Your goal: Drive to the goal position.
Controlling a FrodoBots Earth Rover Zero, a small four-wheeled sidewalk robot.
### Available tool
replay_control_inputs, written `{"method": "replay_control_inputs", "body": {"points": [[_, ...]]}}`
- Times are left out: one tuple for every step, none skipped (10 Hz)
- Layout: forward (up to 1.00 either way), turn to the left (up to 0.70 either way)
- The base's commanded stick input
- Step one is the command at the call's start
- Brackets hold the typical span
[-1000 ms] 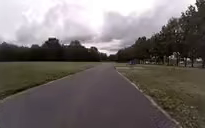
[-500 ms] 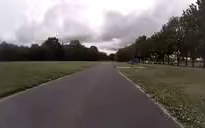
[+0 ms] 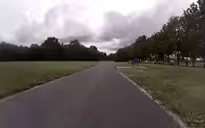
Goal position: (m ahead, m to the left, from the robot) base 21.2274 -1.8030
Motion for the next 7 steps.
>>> {"method": "replay_control_inputs", "body": {"points": [[0.7,0.0],[0.7,0.0],[0.7,0.0],[0.7,0.0],[0.7,0.0],[0.7,0.0],[0.7,0.0]]}}
